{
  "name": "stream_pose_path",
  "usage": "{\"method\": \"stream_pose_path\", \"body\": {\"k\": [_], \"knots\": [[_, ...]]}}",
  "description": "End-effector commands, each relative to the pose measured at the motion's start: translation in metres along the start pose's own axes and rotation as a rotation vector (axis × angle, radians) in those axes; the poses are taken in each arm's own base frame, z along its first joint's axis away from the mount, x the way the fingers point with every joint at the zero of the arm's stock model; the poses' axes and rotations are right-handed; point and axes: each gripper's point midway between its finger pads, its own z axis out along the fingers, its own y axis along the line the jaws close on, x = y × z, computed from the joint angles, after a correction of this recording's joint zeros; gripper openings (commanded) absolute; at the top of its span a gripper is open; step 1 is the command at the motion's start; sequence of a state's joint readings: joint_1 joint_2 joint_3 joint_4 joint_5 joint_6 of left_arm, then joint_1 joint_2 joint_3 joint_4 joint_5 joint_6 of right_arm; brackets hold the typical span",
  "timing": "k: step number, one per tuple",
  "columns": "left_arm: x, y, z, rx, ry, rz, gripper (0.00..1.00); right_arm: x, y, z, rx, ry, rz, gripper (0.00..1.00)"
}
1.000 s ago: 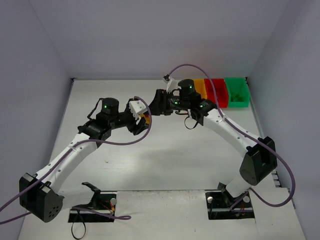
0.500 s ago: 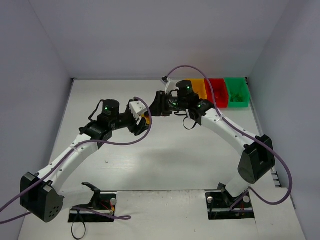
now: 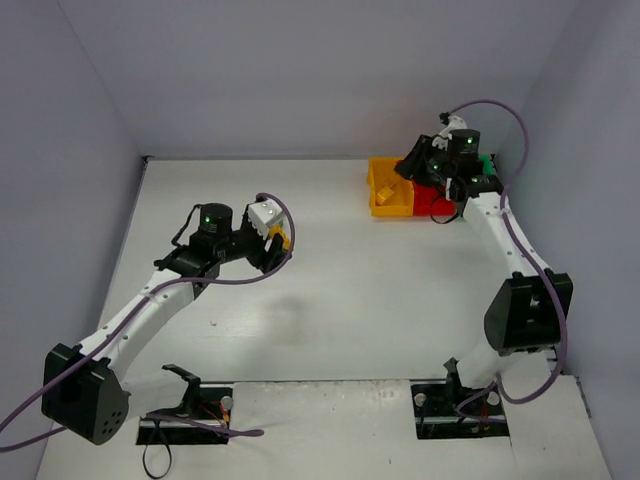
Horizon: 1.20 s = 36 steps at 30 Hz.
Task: Sort the legos into containers by color
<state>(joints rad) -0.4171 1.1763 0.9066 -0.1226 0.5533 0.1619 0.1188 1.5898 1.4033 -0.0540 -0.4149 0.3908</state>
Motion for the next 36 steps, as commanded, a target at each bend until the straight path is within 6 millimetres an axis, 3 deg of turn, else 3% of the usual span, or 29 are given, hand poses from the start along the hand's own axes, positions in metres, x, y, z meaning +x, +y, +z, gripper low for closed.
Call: {"method": "stream_pose_path", "body": {"k": [1, 2, 3, 4, 6, 7, 9, 11, 12, 15, 19, 21, 22, 24, 25, 26, 28, 29, 30, 32, 33, 36], "knots": [[-0.041, -0.001, -0.013, -0.018, -0.126, 0.054, 0.0, -0.038, -0.087, 0.02, 0.316, -0.121, -0.023, 0.03], [-0.042, 0.0, -0.014, -0.024, -0.125, 0.055, 0.0, -0.04, -0.102, 0.027, 0.345, -0.114, -0.011, 0.03], [-0.04, -0.002, -0.015, -0.023, -0.118, 0.053, 0.0, -0.057, -0.115, 0.029, 0.362, -0.145, 0.0, 0.04], [-0.04, -0.002, -0.016, -0.023, -0.118, 0.051, 0.0, -0.044, -0.13, 0.049, 0.384, -0.105, 0.015, 0.04], [-0.039, -0.004, -0.016, -0.021, -0.109, 0.045, 0.0, -0.062, -0.157, 0.053, 0.418, -0.137, 0.056, 0.09], [-0.04, -0.005, -0.017, -0.019, -0.111, 0.04, 0.0, -0.051, -0.174, 0.068, 0.442, -0.107, 0.074, 0.12], [-0.04, -0.005, -0.017, -0.024, -0.111, 0.035, 0.0, -0.06, -0.183, 0.076, 0.457, -0.122, 0.079, 0.23], [-0.043, -0.006, -0.018, -0.024, -0.117, 0.035, 0.0, -0.05, -0.199, 0.091, 0.485, -0.093, 0.084, 0.35], [-0.043, -0.005, -0.018, -0.025, -0.119, 0.036, 0.0, -0.055, -0.204, 0.096, 0.484, -0.099, 0.086, 0.46], [-0.05, -0.006, -0.019, -0.021, -0.132, 0.048, 0.05, -0.065, -0.193, 0.098, 0.435, -0.098, 0.081, 0.62], [-0.055, -0.005, -0.016, -0.012, -0.138, 0.079, 0.04, -0.091, -0.148, 0.08, 0.316, -0.137, 0.039, 0.68], [-0.061, -0.004, -0.016, -0.009, -0.148, 0.102, 0.05, -0.092, -0.112, 0.071, 0.203, -0.121, 0.024, 0.68], [-0.061, -0.003, -0.014, -0.007, -0.144, 0.105, 0.05, -0.101, -0.087, 0.055, 0.146, -0.141, 0.0, 0.67], [-0.067, -0.002, -0.015, -0.01, -0.159, 0.121, 0.05, -0.08, -0.037, 0.051, -0.004, -0.077, -0.036, 0.67], [-0.068, -0.002, -0.014, -0.008, -0.164, 0.129, 0.05, -0.08, -0.01, 0.037, -0.071, -0.077, -0.062, 0.68], [-0.072, -0.003, -0.014, -0.006, -0.181, 0.139, 0.05, -0.057, 0.012, 0.037, -0.135, -0.022, -0.064, 0.68], [-0.075, -0.002, -0.013, -0.006, -0.199, 0.15, 0.06, -0.038, 0.057, 0.019, -0.275, 0.028, -0.083, 0.74], [-0.077, -0.002, -0.012, -0.002, -0.204, 0.154, 0.06, -0.011, 0.08, 0.018, -0.334, 0.09, -0.091, 0.77], [-0.079, -0.003, -0.011, 0.007, -0.206, 0.156, 0.08, -0.003, 0.102, 0.005, -0.403, 0.112, -0.108, 0.77], [-0.08, -0.006, -0.009, 0.024, -0.209, 0.158, 0.09, 0.018, 0.13, -0.006, -0.481, 0.158, -0.114, 0.8], [-0.081, -0.006, -0.008, 0.025, -0.208, 0.159, 0.09, 0.038, 0.152, -0.014, -0.533, 0.196, -0.132, 0.8], [-0.084, -0.007, -0.005, 0.032, -0.207, 0.168, 0.09, 0.07, 0.19, -0.032, -0.624, 0.246, -0.148, 0.82]]}}
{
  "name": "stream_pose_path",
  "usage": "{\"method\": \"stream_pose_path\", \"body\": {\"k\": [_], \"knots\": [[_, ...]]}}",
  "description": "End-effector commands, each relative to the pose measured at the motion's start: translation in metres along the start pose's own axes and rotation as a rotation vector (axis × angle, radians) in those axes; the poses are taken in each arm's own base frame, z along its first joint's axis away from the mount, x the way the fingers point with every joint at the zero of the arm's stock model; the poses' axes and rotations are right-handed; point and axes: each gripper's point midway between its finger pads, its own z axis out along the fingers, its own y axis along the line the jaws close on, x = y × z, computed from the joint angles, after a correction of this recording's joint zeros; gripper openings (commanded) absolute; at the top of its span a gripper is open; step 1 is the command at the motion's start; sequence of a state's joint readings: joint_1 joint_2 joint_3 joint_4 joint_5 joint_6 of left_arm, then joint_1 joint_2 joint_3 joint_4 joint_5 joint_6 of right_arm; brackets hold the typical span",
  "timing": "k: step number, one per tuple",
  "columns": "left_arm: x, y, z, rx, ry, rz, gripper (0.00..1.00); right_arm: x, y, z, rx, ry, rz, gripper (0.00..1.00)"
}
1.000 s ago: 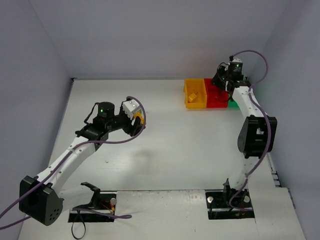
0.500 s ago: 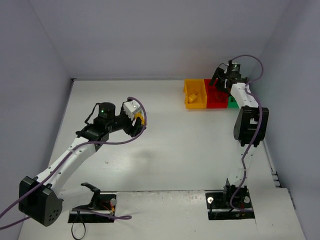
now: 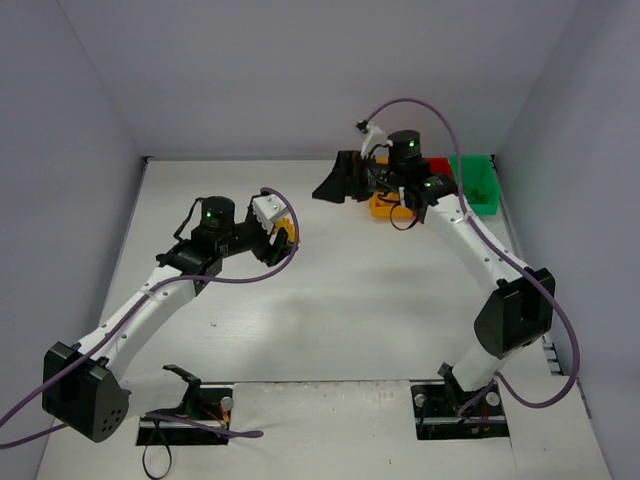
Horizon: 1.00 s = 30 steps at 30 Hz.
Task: Sort the legos into containers by color
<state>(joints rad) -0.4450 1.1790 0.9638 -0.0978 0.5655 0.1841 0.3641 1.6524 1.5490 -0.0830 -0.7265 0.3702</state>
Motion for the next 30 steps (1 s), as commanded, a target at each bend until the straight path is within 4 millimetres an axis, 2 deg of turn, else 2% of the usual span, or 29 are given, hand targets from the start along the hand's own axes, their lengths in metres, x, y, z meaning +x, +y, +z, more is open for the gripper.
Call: {"method": "stream_pose_path", "body": {"k": [1, 3, 9, 17, 23, 26, 27, 29, 30], "knots": [[-0.052, 0.003, -0.001, 0.01, -0.134, 0.103, 0.1, 0.021, 0.05, 0.001, -0.162, 0.038, -0.021, 0.82], [-0.054, 0.001, 0.0, 0.013, -0.134, 0.108, 0.1, 0.038, 0.064, 0.005, -0.187, 0.078, -0.004, 0.82], [-0.056, -0.006, 0.003, 0.019, -0.136, 0.111, 0.09, 0.054, 0.084, 0.016, -0.23, 0.092, -0.012, 0.81], [-0.055, -0.009, 0.007, 0.013, -0.128, 0.106, 0.1, 0.074, 0.093, 0.028, -0.249, 0.127, -0.008, 0.77], [-0.052, -0.005, 0.008, -0.006, -0.119, 0.106, 0.09, 0.092, 0.101, 0.035, -0.267, 0.171, -0.001, 0.69], [-0.052, -0.004, 0.008, -0.008, -0.117, 0.108, 0.1, 0.101, 0.1, 0.038, -0.268, 0.194, 0.003, 0.56], [-0.052, -0.004, 0.009, -0.007, -0.117, 0.11, 0.09, 0.103, 0.099, 0.039, -0.266, 0.197, 0.004, 0.41], [-0.05, -0.004, 0.01, -0.007, -0.112, 0.107, 0.09, 0.103, 0.096, 0.04, -0.257, 0.193, -0.005, 0.22], [-0.049, -0.003, 0.011, -0.011, -0.108, 0.105, 0.1, 0.102, 0.094, 0.04, -0.246, 0.187, -0.008, 0.07]]}}
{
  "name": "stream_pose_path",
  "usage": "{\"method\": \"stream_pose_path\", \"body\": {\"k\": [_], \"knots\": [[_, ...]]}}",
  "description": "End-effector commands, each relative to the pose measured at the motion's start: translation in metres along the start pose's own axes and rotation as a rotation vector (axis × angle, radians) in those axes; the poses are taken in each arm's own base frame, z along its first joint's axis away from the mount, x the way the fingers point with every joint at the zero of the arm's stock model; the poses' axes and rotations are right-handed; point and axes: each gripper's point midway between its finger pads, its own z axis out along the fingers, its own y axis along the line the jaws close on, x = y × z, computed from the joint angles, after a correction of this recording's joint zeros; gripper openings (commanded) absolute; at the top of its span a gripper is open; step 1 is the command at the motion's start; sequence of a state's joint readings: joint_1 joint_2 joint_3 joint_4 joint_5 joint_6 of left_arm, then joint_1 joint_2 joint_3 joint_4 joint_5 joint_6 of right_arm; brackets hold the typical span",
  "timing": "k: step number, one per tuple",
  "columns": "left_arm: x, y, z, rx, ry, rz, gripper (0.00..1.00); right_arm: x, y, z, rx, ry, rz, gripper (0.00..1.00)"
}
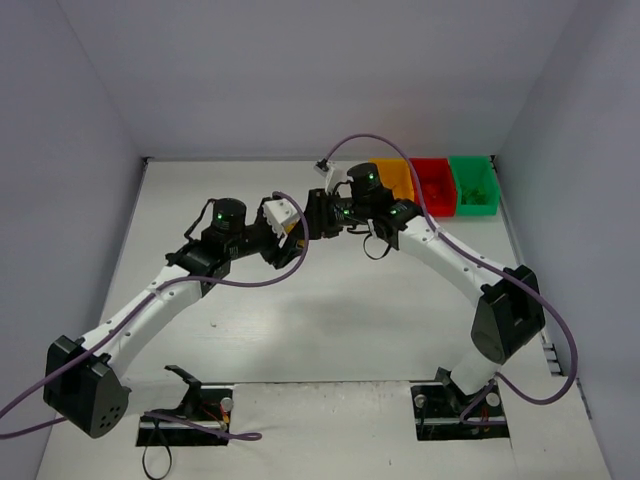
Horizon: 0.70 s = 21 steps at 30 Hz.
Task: Sort the legos into containers by color
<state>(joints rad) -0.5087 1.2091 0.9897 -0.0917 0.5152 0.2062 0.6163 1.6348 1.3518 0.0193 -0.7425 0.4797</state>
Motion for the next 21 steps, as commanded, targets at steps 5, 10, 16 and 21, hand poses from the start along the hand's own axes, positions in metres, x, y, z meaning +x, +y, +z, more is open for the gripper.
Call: {"method": "stream_pose_path", "body": {"k": [5, 10, 16, 21], "knots": [[-0.031, 0.012, 0.0, -0.052, -0.084, 0.018, 0.56, -0.021, -0.012, -0.002, 0.037, -0.07, -0.105, 0.0], [-0.004, 0.027, -0.011, -0.194, -0.012, -0.088, 0.75, -0.063, -0.077, -0.031, 0.246, -0.178, -0.101, 0.0], [0.021, 0.025, -0.031, -0.274, 0.042, -0.194, 0.76, -0.119, -0.179, -0.082, 0.663, -0.312, -0.146, 0.0], [0.046, 0.023, -0.042, -0.337, 0.105, -0.327, 0.76, -0.141, -0.268, -0.111, 0.969, -0.34, -0.138, 0.0]]}}
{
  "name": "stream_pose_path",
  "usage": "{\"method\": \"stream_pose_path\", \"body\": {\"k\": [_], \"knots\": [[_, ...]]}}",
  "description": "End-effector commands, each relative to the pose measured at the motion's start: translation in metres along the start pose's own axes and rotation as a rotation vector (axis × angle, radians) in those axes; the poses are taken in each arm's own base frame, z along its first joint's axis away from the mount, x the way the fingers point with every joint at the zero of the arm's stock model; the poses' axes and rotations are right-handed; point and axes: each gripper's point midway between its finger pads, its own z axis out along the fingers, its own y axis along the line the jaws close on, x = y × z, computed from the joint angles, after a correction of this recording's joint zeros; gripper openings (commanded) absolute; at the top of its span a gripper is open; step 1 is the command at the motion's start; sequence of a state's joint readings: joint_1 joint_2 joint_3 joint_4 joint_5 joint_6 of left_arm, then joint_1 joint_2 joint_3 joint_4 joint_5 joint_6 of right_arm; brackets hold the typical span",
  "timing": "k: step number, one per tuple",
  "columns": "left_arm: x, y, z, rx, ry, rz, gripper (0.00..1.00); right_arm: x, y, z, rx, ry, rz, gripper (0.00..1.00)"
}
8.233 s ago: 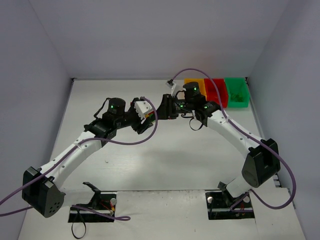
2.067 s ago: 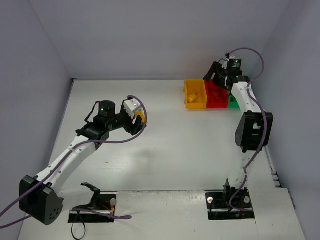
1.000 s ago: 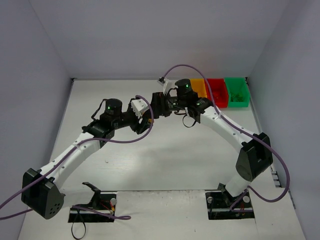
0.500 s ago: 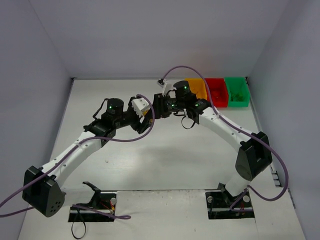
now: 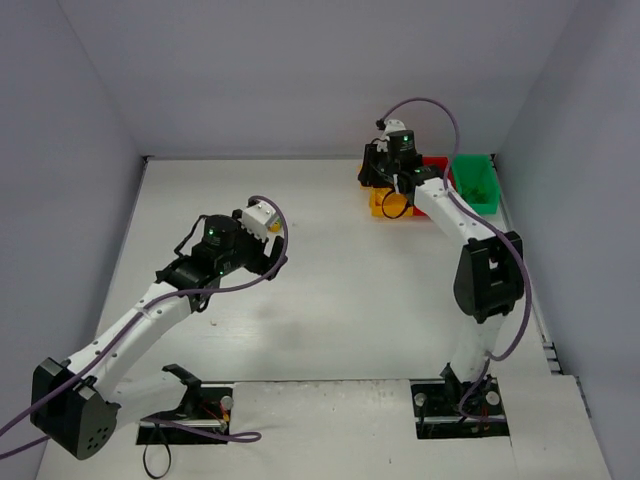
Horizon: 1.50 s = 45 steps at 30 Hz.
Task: Sort the legos into containers by color
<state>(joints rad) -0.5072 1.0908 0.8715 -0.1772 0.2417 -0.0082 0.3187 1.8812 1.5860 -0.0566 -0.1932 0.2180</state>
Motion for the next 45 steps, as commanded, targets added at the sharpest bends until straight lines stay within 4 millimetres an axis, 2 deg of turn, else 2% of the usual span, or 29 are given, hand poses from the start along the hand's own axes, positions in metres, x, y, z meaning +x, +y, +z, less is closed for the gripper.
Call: {"method": "stream_pose_path", "body": {"k": [1, 2, 4, 8, 15, 16, 17, 18, 19, 20, 21, 22, 23, 24, 26, 27, 28, 29, 30, 31, 32, 33, 34, 35, 36, 37, 39, 40, 45], "knots": [[-0.003, 0.01, -0.011, -0.072, -0.006, -0.107, 0.76, -0.044, -0.061, 0.014, 0.253, -0.115, -0.06, 0.0], [-0.001, 0.01, -0.012, -0.075, 0.002, -0.115, 0.76, -0.037, -0.076, 0.027, 0.297, -0.095, -0.056, 0.0], [0.006, 0.013, -0.014, -0.096, 0.028, -0.14, 0.76, -0.041, -0.089, 0.035, 0.33, -0.103, -0.047, 0.04], [0.015, 0.026, -0.013, -0.146, 0.059, -0.198, 0.76, -0.05, -0.118, 0.056, 0.374, -0.114, -0.018, 0.18], [0.017, 0.047, 0.007, -0.19, 0.116, -0.255, 0.76, -0.057, -0.135, 0.065, 0.387, -0.114, -0.006, 0.36], [0.01, 0.051, 0.009, -0.197, 0.106, -0.261, 0.76, -0.058, -0.134, 0.065, 0.379, -0.113, -0.008, 0.46], [0.014, 0.057, 0.016, -0.208, 0.126, -0.271, 0.76, -0.059, -0.135, 0.064, 0.374, -0.114, -0.015, 0.5], [0.012, 0.06, 0.02, -0.212, 0.129, -0.28, 0.76, -0.061, -0.133, 0.063, 0.367, -0.112, -0.019, 0.53], [-0.001, 0.064, 0.022, -0.216, 0.111, -0.281, 0.76, -0.062, -0.129, 0.062, 0.352, -0.113, -0.021, 0.6], [0.004, 0.068, 0.031, -0.223, 0.142, -0.288, 0.76, -0.069, -0.126, 0.055, 0.341, -0.126, -0.022, 0.63], [0.002, 0.07, 0.035, -0.228, 0.152, -0.292, 0.76, -0.067, -0.122, 0.053, 0.33, -0.121, -0.021, 0.64], [-0.015, 0.075, 0.038, -0.238, 0.13, -0.291, 0.76, -0.073, -0.114, 0.046, 0.307, -0.133, -0.025, 0.65], [-0.007, 0.079, 0.047, -0.249, 0.174, -0.302, 0.76, -0.074, -0.112, 0.042, 0.3, -0.136, -0.025, 0.66], [-0.009, 0.084, 0.051, -0.266, 0.184, -0.303, 0.76, -0.071, -0.109, 0.041, 0.293, -0.127, -0.028, 0.67], [-0.013, 0.092, 0.065, -0.281, 0.212, -0.312, 0.77, -0.079, -0.101, 0.025, 0.285, -0.149, -0.019, 0.67], [-0.014, 0.094, 0.071, -0.283, 0.224, -0.314, 0.77, -0.069, -0.097, 0.023, 0.281, -0.134, 0.009, 0.67], [-0.006, 0.097, 0.083, -0.283, 0.26, -0.322, 0.78, -0.075, -0.086, 0.012, 0.243, -0.147, 0.022, 0.67], [-0.016, 0.1, 0.087, -0.284, 0.251, -0.32, 0.79, -0.073, -0.079, 0.009, 0.215, -0.144, 0.036, 0.67], [-0.014, 0.102, 0.092, -0.284, 0.265, -0.32, 0.79, -0.071, -0.074, 0.005, 0.201, -0.143, 0.053, 0.67], [-0.001, 0.104, 0.103, -0.284, 0.317, -0.324, 0.8, -0.065, -0.065, -0.002, 0.189, -0.135, 0.051, 0.67], [-0.01, 0.109, 0.107, -0.284, 0.31, -0.311, 0.8, -0.062, -0.06, -0.006, 0.179, -0.13, 0.051, 0.67], [-0.008, 0.11, 0.112, -0.281, 0.326, -0.306, 0.81, -0.065, -0.052, -0.017, 0.165, -0.144, 0.046, 0.67], [0.006, 0.113, 0.118, -0.285, 0.382, -0.297, 0.81, -0.051, -0.048, -0.017, 0.159, -0.116, 0.043, 0.67], [0.001, 0.117, 0.121, -0.289, 0.376, -0.291, 0.81, -0.046, -0.043, -0.021, 0.149, -0.108, 0.044, 0.67], [0.006, 0.124, 0.122, -0.299, 0.387, -0.297, 0.81, -0.047, -0.038, -0.031, 0.136, -0.118, 0.048, 0.67], [0.013, 0.128, 0.126, -0.301, 0.405, -0.304, 0.81, -0.032, -0.037, -0.031, 0.129, -0.089, 0.06, 0.67], [0.019, 0.139, 0.13, -0.308, 0.416, -0.324, 0.81, -0.027, -0.029, -0.044, 0.093, -0.089, 0.075, 0.67], [0.021, 0.141, 0.132, -0.301, 0.417, -0.326, 0.82, -0.013, -0.03, -0.044, 0.09, -0.065, 0.089, 0.67], [0.026, 0.146, 0.152, -0.259, 0.415, -0.288, 0.82, 0.005, -0.018, -0.06, 0.033, -0.047, 0.112, 0.67]]}}
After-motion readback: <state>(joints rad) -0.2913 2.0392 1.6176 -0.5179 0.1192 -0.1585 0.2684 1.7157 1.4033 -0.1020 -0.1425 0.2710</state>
